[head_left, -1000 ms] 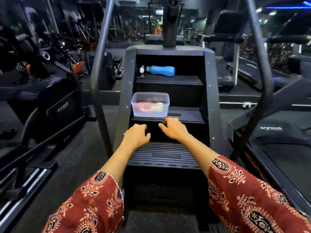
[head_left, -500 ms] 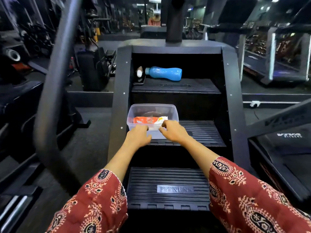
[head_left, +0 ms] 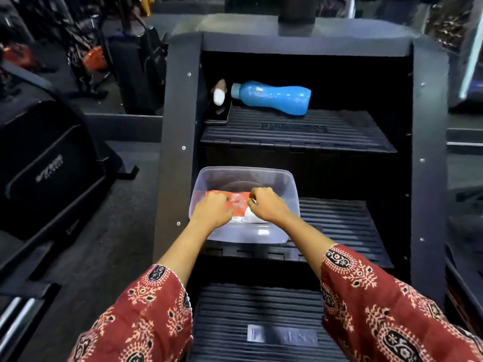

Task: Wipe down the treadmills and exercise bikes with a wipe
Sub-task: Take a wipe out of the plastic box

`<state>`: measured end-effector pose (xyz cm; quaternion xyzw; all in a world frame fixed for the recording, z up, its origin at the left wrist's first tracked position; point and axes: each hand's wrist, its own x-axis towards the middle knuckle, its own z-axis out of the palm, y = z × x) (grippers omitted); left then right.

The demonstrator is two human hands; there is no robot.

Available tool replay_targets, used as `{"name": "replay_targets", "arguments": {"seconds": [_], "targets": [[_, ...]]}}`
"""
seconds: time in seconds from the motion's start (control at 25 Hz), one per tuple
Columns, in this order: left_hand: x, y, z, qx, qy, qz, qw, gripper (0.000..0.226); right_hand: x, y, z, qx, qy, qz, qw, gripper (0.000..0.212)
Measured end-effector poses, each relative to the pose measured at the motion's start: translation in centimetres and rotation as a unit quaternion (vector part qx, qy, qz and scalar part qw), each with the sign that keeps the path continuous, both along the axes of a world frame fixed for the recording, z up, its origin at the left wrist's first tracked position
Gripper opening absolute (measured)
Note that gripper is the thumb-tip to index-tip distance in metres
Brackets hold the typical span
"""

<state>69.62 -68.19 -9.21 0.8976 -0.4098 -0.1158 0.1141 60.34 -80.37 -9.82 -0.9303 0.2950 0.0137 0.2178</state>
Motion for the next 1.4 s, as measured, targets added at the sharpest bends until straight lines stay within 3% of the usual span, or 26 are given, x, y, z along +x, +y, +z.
{"name": "replay_targets", "arguments": {"seconds": [0.16, 0.32, 0.48, 0.64, 0.76, 1.0, 1.12, 1.4], "targets": [[2.6, -2.3, -2.4, 0.020, 0.029, 0.021, 0.999, 0.032, 2.7, -2.3, -3.0, 0.011, 0.042, -0.008, 0.999, 0.008], [4.1, -4.2, -4.7, 0.032, 0.052, 0.024, 0.998, 0.029, 4.5, -3.9, -5.6, 0.039, 0.055, -0.011, 0.998, 0.029], [4.3, -5.9, -5.4, 0.031, 0.046, 0.016, 0.998, 0.031, 6.2, -4.3, -6.3, 0.108, 0.034, 0.035, 0.993, 0.037], [4.7, -6.3, -6.4, 0.018, 0.093, 0.032, 0.995, 0.035, 6.7, -4.8, -6.9, 0.146, 0.017, 0.043, 0.988, 0.043], [4.9, -5.9, -6.6, -0.006, 0.128, 0.086, 0.988, 0.008, 6.7, -5.1, -8.1, 0.091, 0.032, 0.025, 0.995, 0.035], [4.8, -5.6, -6.4, -0.032, 0.179, 0.136, 0.974, 0.027, 7.2, -4.1, -8.4, -0.021, 0.107, 0.068, 0.992, 0.023], [5.0, -5.6, -7.3, -0.036, 0.188, 0.133, 0.972, 0.017, 7.5, -3.5, -8.5, -0.043, 0.136, 0.050, 0.989, 0.027], [5.0, -5.5, -7.9, -0.034, 0.181, 0.116, 0.976, 0.018, 8.0, -2.6, -8.8, -0.065, 0.139, 0.020, 0.988, 0.028]]}}
